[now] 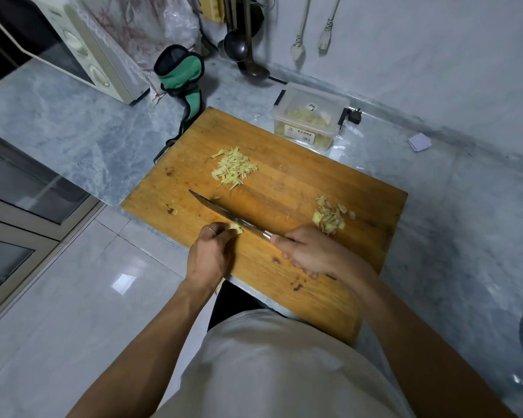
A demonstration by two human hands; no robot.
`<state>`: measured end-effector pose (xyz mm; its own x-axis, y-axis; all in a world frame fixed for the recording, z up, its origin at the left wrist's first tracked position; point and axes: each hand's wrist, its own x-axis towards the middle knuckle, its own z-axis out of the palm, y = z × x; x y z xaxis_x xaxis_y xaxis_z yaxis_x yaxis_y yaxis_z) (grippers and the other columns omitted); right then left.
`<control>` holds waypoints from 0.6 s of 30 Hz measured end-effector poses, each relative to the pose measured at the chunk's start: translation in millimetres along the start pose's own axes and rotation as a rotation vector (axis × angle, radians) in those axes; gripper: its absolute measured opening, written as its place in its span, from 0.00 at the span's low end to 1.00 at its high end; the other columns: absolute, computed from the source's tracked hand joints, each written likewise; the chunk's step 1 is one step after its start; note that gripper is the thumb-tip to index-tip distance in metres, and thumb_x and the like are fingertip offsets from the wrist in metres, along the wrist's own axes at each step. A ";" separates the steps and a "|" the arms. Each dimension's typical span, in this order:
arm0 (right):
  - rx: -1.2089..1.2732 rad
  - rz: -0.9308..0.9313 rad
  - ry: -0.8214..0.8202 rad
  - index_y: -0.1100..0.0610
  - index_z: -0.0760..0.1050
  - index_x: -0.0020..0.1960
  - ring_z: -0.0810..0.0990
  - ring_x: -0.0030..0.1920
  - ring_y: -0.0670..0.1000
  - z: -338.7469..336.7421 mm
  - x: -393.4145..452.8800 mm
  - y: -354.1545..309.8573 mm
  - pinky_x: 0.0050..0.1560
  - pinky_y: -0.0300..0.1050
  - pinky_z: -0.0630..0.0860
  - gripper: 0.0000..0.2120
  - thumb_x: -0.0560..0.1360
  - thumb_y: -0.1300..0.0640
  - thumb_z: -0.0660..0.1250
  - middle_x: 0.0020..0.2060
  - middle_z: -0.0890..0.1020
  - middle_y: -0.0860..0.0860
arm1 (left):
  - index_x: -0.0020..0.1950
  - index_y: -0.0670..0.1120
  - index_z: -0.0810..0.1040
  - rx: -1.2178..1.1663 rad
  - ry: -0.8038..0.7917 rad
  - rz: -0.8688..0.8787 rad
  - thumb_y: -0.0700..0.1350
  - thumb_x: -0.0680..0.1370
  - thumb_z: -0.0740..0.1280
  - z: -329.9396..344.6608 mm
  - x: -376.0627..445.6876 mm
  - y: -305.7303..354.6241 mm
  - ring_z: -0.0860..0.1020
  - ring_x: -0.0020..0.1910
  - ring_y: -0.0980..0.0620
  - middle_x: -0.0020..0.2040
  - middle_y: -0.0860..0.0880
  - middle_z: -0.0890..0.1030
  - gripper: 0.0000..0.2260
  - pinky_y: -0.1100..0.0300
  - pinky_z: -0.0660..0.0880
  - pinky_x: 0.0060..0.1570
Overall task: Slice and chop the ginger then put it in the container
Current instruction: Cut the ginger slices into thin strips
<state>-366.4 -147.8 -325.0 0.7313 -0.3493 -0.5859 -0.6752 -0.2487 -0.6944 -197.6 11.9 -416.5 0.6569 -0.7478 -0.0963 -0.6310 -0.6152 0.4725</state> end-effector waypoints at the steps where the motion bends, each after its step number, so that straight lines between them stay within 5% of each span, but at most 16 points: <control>1: -0.010 0.020 -0.017 0.58 0.75 0.42 0.73 0.29 0.51 -3.1 2.2 -1.6 0.33 0.48 0.73 0.25 0.82 0.38 0.58 0.30 0.75 0.52 | 0.65 0.51 0.78 -0.003 -0.006 -0.003 0.44 0.80 0.65 -1.6 0.8 0.0 0.76 0.58 0.48 0.66 0.49 0.74 0.14 0.63 0.68 0.47; 6: -0.019 0.115 -0.075 0.58 0.76 0.44 0.73 0.26 0.48 -18.1 10.9 -10.9 0.32 0.43 0.72 0.24 0.83 0.39 0.55 0.29 0.78 0.50 | 0.59 0.42 0.82 0.101 0.021 0.241 0.33 0.71 0.72 -10.4 0.2 -3.8 0.80 0.54 0.39 0.59 0.42 0.80 0.17 0.51 0.81 0.43; 12: -0.181 0.037 0.013 0.70 0.78 0.49 0.76 0.29 0.53 -6.1 10.8 -11.6 0.35 0.47 0.76 0.41 0.82 0.33 0.48 0.31 0.77 0.56 | 0.52 0.40 0.84 0.154 0.071 0.429 0.30 0.64 0.77 -22.7 9.4 -14.9 0.83 0.47 0.42 0.52 0.42 0.83 0.17 0.53 0.81 0.35; 18: -0.198 0.006 0.003 0.58 0.74 0.40 0.74 0.25 0.52 -6.8 11.2 -9.2 0.33 0.49 0.77 0.33 0.81 0.31 0.49 0.26 0.73 0.53 | 0.63 0.45 0.80 0.123 0.000 0.321 0.32 0.66 0.76 -20.1 -1.8 -8.9 0.81 0.51 0.41 0.60 0.43 0.80 0.27 0.52 0.82 0.38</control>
<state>-352.7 -155.6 -322.3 0.7270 -0.3540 -0.5884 -0.6857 -0.4194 -0.5949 -184.9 23.8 -402.9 0.4171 -0.9080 0.0399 -0.8503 -0.3744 0.3700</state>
